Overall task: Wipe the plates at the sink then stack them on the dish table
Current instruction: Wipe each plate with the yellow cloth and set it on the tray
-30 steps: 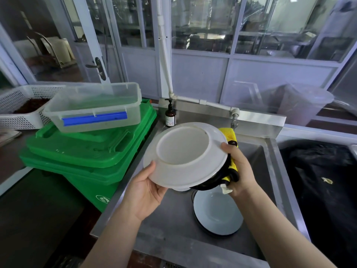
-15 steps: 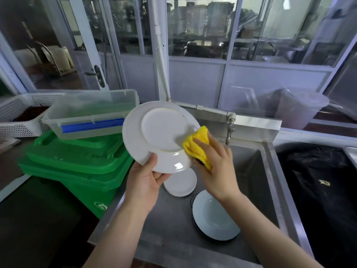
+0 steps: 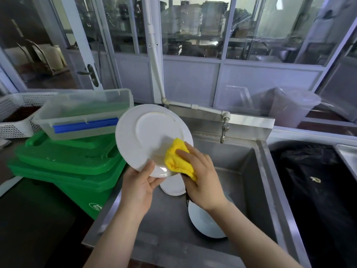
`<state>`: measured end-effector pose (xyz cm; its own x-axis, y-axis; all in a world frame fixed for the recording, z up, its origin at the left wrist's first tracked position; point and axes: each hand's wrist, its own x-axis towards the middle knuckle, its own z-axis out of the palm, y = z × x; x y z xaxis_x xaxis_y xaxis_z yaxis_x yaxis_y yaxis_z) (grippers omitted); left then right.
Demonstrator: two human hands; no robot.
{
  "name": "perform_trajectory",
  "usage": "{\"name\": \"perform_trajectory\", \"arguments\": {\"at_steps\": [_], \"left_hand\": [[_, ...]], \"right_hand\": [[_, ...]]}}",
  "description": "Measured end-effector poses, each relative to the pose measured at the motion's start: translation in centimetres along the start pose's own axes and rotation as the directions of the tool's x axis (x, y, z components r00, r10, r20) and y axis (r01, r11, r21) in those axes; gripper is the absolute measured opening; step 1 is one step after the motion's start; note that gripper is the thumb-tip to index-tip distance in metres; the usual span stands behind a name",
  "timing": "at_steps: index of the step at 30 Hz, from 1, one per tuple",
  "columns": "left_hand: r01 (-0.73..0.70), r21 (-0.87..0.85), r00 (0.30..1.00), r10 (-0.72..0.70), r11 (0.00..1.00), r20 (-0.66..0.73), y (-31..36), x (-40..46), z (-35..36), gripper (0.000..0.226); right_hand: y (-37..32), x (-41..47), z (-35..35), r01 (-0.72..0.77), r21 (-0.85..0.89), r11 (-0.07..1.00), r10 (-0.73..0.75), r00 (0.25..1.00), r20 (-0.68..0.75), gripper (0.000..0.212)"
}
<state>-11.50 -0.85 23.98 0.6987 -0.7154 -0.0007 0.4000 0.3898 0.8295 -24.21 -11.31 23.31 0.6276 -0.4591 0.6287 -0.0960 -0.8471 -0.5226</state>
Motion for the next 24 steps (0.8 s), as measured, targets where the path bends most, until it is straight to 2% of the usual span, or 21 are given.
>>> {"name": "perform_trajectory", "arguments": {"at_steps": [4, 6, 8, 10, 13, 15, 18, 20, 24], "left_hand": [[0.009, 0.071, 1.000, -0.010, 0.997, 0.026, 0.0, -0.3, -0.8, 0.030], [0.008, 0.145, 0.998, -0.017, 0.989, 0.064, -0.1, -0.4, -1.3, 0.030], [-0.016, 0.249, 0.992, -0.016, 0.968, 0.126, -0.1, -0.6, -1.8, 0.028], [-0.054, 0.370, 0.982, -0.018, 0.927, 0.188, 0.1, -1.0, -2.1, 0.037], [-0.125, 0.531, 0.961, -0.031, 0.838, 0.276, 0.3, -1.5, -2.2, 0.037], [-0.155, 0.583, 0.955, -0.029, 0.798, 0.294, 0.6, -1.6, -2.0, 0.035], [-0.187, 0.586, 0.956, 0.008, 0.789, 0.295, 1.3, -1.5, -1.9, 0.036], [-0.238, 0.618, 0.948, 0.041, 0.749, 0.315, 1.5, -1.3, -1.7, 0.045], [-0.254, 0.655, 0.942, 0.030, 0.712, 0.333, 1.0, -1.2, -1.8, 0.068]], "right_hand": [[1.3, 0.9, 0.2, -0.205, 0.164, 0.965, 0.220, 0.972, -0.078, 0.051], [1.9, 2.0, 0.0, -0.374, 0.250, 0.893, 0.405, 0.911, -0.081, 0.039], [3.2, 3.3, -0.3, -0.534, 0.276, 0.799, 0.575, 0.813, -0.089, 0.021], [4.4, 4.7, -1.1, -0.598, 0.274, 0.753, 0.639, 0.764, -0.086, 0.017], [4.6, 6.5, -2.5, -0.567, 0.254, 0.784, 0.604, 0.792, -0.094, 0.020], [3.8, 7.2, -3.1, -0.502, 0.236, 0.832, 0.534, 0.840, -0.098, 0.023], [1.6, 7.8, -3.9, -0.313, 0.191, 0.930, 0.342, 0.929, -0.142, 0.042], [0.0, 8.1, -4.1, -0.169, 0.109, 0.980, 0.183, 0.973, -0.138, 0.048], [-3.6, 7.5, -3.3, 0.014, -0.107, 0.994, -0.016, 1.000, -0.018, 0.059]]}}
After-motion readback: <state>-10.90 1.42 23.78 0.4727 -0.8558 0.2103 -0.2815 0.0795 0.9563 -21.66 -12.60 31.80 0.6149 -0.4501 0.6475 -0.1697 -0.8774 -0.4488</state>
